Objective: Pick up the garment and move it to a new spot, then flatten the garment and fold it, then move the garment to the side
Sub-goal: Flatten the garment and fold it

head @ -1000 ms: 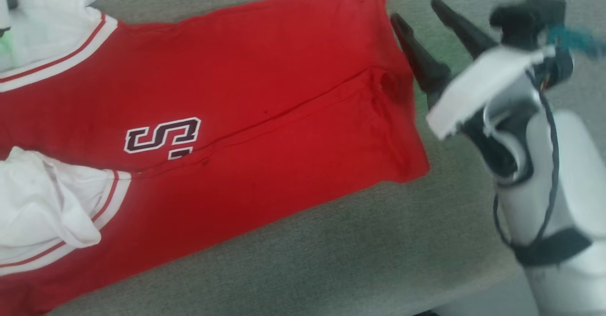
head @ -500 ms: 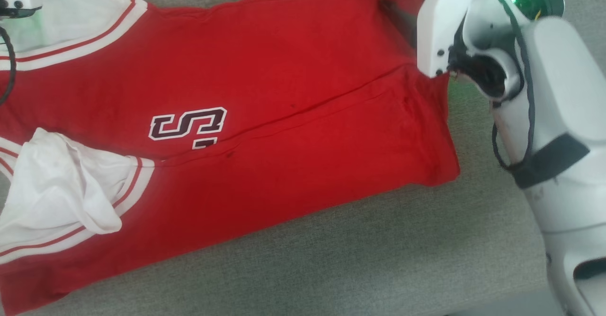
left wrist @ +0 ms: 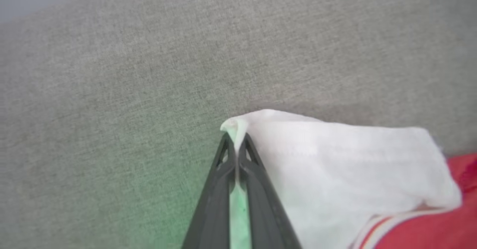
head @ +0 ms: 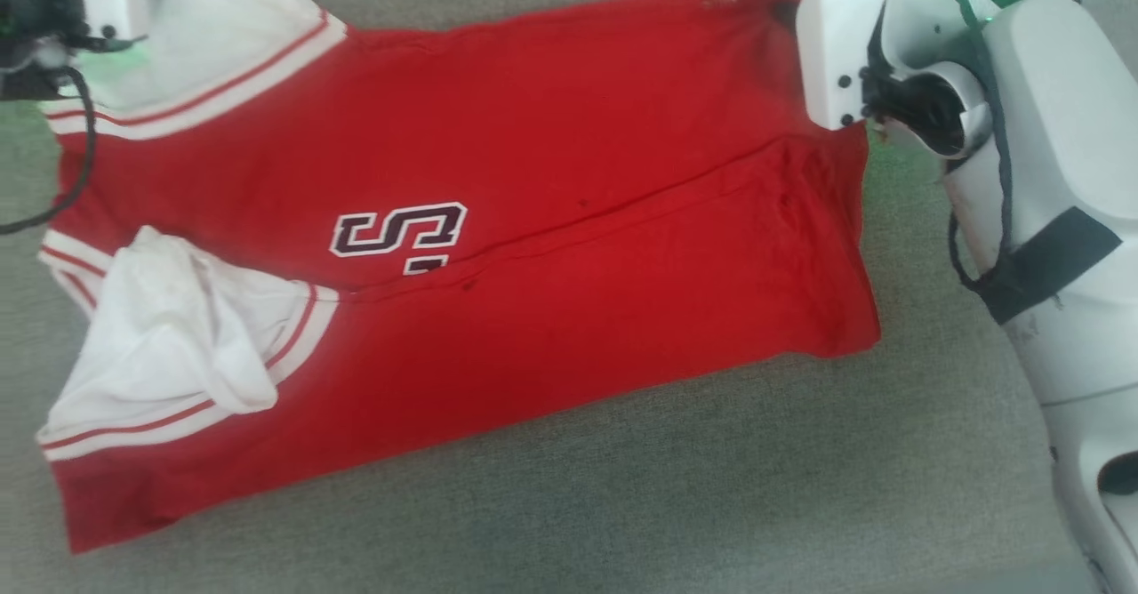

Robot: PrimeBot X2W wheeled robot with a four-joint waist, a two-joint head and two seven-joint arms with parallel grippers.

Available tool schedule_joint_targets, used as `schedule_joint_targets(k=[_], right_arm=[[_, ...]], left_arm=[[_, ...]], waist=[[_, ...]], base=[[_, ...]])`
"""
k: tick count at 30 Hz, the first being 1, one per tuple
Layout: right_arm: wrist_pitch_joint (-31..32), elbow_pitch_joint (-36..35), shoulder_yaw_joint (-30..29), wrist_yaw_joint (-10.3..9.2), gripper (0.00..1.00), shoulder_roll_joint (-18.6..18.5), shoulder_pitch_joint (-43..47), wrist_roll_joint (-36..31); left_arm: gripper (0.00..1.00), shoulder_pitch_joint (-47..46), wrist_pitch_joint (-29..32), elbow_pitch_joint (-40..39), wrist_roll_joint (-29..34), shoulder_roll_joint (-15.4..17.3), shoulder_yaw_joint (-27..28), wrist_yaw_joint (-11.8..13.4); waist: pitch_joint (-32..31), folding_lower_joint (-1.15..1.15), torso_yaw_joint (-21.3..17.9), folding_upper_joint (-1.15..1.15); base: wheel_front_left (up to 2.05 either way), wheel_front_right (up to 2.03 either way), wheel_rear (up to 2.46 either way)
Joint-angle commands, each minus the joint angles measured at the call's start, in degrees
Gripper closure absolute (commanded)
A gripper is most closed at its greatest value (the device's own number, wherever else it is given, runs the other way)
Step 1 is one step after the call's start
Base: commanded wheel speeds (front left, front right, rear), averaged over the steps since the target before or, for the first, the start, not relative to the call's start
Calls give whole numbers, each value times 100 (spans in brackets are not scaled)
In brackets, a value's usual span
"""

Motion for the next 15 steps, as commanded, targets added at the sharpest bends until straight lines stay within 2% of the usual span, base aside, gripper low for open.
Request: schedule_joint_targets(k=[1,6,10,15], right_arm=[[-34,1,32,-2,100,-87,87,-45],[-24,-258,107,-2,100,-301,252,26],[-25,-574,133,-2,100,-492,513,139],[104,-1089,184,-1,100,-776,977,284]], left_arm=[[100,63,-1,-21,-5,-19,-31,-48],[100,38,71,-218,92,-8,-135,-126],[100,163,68,-530,94,39,-168,-90],[100,502,170,-1296,32,303,-202,169]], waist=[[-189,0,146,0],[-519,0,364,0],[-790,0,520,0],[-1095,0,667,0]], base=[[0,0,0],[0,0,0],[0,0,0],[0,0,0]])
